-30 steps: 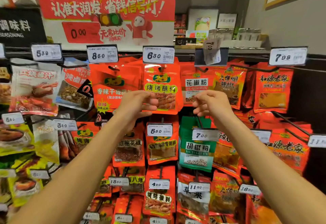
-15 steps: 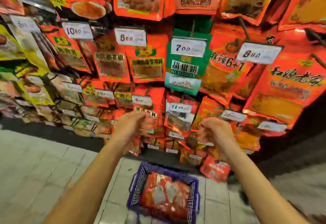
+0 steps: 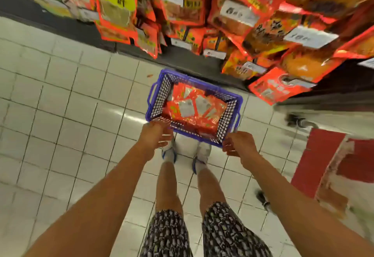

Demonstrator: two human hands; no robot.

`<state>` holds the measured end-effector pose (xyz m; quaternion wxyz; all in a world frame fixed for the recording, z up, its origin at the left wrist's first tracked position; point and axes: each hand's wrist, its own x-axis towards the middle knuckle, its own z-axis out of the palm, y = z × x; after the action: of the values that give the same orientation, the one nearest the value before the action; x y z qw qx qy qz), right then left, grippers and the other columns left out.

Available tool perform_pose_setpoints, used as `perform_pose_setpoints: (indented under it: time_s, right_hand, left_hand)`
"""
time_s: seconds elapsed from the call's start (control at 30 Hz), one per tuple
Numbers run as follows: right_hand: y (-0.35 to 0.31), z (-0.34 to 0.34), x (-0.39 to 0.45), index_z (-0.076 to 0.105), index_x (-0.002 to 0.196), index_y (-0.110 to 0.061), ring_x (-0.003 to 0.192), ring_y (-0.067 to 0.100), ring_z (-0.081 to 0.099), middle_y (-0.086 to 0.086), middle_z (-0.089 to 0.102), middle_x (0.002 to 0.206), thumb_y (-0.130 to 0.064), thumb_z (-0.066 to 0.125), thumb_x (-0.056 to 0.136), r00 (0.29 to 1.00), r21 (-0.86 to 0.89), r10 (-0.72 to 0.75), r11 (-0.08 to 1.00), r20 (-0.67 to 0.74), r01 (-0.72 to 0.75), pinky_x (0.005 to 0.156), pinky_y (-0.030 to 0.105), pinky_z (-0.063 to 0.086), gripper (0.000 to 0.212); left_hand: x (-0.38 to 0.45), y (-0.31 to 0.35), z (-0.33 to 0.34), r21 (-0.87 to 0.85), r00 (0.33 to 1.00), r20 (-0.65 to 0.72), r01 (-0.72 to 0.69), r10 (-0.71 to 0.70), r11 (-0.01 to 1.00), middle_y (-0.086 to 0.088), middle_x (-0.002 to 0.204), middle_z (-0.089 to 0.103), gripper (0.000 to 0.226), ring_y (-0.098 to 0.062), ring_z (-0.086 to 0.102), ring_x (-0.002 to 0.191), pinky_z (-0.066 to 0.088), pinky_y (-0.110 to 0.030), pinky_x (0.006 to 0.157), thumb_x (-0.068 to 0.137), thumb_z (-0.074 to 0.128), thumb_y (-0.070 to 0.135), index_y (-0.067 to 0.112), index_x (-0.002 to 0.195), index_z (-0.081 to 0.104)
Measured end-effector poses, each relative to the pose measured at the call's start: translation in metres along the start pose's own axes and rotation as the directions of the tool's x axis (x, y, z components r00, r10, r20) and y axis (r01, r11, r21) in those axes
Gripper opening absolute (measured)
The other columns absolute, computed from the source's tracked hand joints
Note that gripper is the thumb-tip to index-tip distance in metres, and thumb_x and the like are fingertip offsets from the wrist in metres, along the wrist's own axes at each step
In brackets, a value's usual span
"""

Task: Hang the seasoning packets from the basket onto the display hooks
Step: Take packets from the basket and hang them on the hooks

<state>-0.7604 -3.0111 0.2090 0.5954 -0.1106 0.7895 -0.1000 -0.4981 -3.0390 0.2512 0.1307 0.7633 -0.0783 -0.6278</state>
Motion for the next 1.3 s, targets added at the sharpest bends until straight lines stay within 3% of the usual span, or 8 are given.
perform_pose_setpoints:
  time_s: [0.23,0.4,0.53,0.63,0.83,1.0,1.2,1.3]
  right_hand:
    - [0.07,0.07,0.152,0.067,0.084,-0.011,0.045,0.018,0.067,0.003,0.07,0.058,-0.037,0.064,0.083,0.992,-0.025,0.125,0.992,-0.012,-0.125,0.041,0.022,0.05,0.026]
    - [0.084,0.115,0.257,0.057,0.083,-0.013,0.034,0.015,0.059,0.002,0.064,0.05,-0.025,0.042,0.104,0.982,-0.09,0.191,0.978,0.01,-0.189,0.036,0.019,0.045,0.028]
    - [0.073,0.147,0.317,0.061,0.076,-0.017,0.079,0.032,0.072,0.021,0.071,0.094,-0.027,0.06,0.093,0.996,-0.353,0.04,0.936,0.08,-0.009,0.077,0.041,0.057,0.019]
    - [0.056,0.178,0.359,0.069,0.078,-0.01,0.082,0.032,0.071,0.011,0.072,0.08,-0.037,0.065,0.085,0.988,-0.568,-0.146,0.81,0.042,0.144,0.061,0.031,0.051,0.028]
    - [0.042,0.244,0.435,0.048,0.135,-0.008,0.117,0.032,0.061,0.011,0.062,0.129,-0.027,0.078,0.081,0.965,-0.524,-0.257,0.829,-0.047,0.195,0.097,0.041,0.053,0.065]
    - [0.061,0.265,0.439,0.063,0.124,-0.015,0.092,0.018,0.064,0.002,0.069,0.101,-0.024,0.072,0.087,0.952,-0.518,-0.302,0.823,-0.055,0.231,0.058,0.017,0.039,0.039]
    - [0.087,0.25,0.374,0.064,0.08,-0.013,0.063,0.018,0.057,-0.004,0.058,0.07,-0.016,0.073,0.086,0.635,-0.491,-0.72,0.46,0.28,0.74,0.055,0.023,0.039,0.011]
    - [0.093,0.231,0.35,0.07,0.094,-0.013,0.076,0.026,0.062,0.005,0.066,0.085,-0.015,0.073,0.085,0.511,-0.453,-0.663,0.28,0.547,0.847,0.064,0.035,0.05,0.009]
  left_hand:
    - [0.154,-0.051,0.008,0.037,0.988,0.004,0.155,-0.156,0.987,-0.005,0.067,0.064,0.017,-0.015,0.06,0.046,0.046,-0.016,0.043,0.094,0.056,0.01,0.011,0.078,0.061]
    - [0.247,-0.066,0.019,0.254,0.993,0.044,0.099,-0.113,0.962,-0.008,0.08,0.063,0.014,-0.021,0.057,0.065,0.045,-0.029,0.063,0.101,0.049,0.01,0.008,0.096,0.063]
    - [0.307,-0.057,0.032,0.295,0.978,0.13,0.121,-0.165,0.948,-0.004,0.076,0.048,0.034,-0.018,0.046,0.064,0.036,-0.026,0.06,0.105,0.033,0.006,0.017,0.076,0.046]
    - [0.342,-0.056,0.043,0.295,0.965,0.182,0.13,-0.189,0.947,-0.004,0.071,0.033,0.039,-0.014,0.031,0.061,0.021,-0.026,0.057,0.104,0.027,-0.001,0.017,0.071,0.039]
    - [0.39,-0.072,0.052,0.151,0.982,0.092,0.15,-0.165,0.977,-0.019,0.096,0.057,0.011,-0.024,0.052,0.07,0.042,-0.029,0.062,0.103,0.045,0.004,0.005,0.104,0.056]
    - [0.414,-0.08,0.048,-0.005,0.98,0.048,0.195,-0.194,0.981,-0.018,0.112,0.068,0.029,-0.032,0.069,0.095,0.058,-0.036,0.081,0.103,0.053,0.016,0.004,0.128,0.061]
    - [0.417,-0.07,0.044,-0.126,0.971,0.092,0.23,-0.219,0.965,-0.013,0.117,0.071,0.065,-0.032,0.071,0.105,0.06,-0.045,0.084,0.087,0.067,0.06,0.014,0.131,0.059]
    - [0.42,-0.074,0.044,-0.141,0.985,0.054,0.173,-0.167,0.975,-0.013,0.103,0.073,0.027,-0.03,0.072,0.088,0.06,-0.046,0.08,0.094,0.067,0.018,0.007,0.117,0.063]
